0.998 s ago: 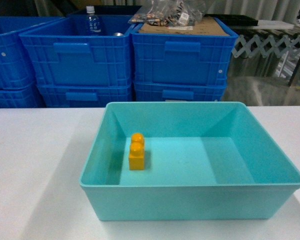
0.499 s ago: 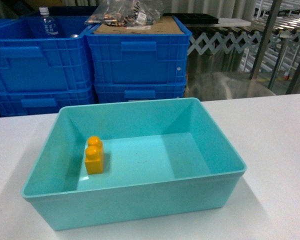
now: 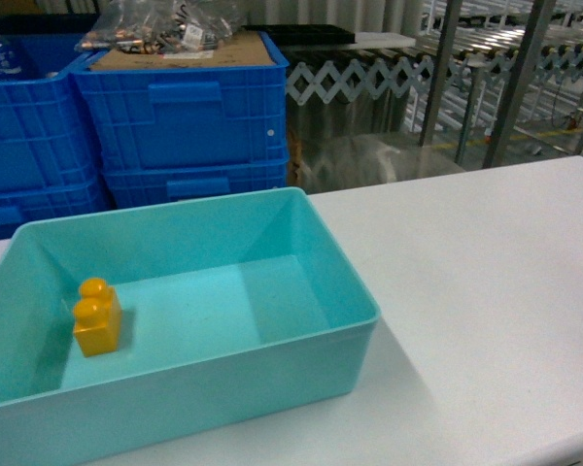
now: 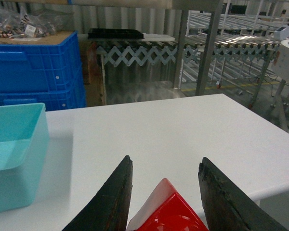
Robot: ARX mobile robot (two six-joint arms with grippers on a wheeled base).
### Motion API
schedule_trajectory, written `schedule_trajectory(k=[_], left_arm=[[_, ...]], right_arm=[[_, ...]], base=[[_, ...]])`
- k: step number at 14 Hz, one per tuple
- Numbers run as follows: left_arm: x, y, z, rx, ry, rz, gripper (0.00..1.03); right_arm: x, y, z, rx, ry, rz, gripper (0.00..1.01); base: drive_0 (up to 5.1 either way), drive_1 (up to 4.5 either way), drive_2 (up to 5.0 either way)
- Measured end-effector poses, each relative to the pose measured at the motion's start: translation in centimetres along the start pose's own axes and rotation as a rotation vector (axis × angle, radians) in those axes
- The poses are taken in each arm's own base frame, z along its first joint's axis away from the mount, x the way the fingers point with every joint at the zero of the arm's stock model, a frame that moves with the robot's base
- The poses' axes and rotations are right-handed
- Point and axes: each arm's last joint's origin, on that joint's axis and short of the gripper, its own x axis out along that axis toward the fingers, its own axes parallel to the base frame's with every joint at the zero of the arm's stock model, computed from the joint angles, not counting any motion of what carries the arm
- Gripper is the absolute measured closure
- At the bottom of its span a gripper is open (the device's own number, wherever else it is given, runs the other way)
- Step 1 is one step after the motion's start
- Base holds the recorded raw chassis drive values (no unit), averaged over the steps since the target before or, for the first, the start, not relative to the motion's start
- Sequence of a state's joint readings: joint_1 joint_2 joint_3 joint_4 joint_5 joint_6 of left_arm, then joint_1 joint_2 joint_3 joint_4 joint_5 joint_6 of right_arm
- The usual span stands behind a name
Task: Pick red block from blue box to shelf
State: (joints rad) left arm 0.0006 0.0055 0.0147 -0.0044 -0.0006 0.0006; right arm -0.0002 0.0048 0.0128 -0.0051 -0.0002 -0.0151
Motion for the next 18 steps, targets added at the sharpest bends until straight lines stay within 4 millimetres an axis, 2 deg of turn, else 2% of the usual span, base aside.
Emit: schedule_trajectory(k=[18], left_arm=[[0.0, 0.0, 0.0, 0.0, 0.0, 0.0, 0.05]], right_arm=[[0.0, 0.0, 0.0, 0.0, 0.0, 0.0, 0.65]], base=[[-1.4, -1.43, -1.4]])
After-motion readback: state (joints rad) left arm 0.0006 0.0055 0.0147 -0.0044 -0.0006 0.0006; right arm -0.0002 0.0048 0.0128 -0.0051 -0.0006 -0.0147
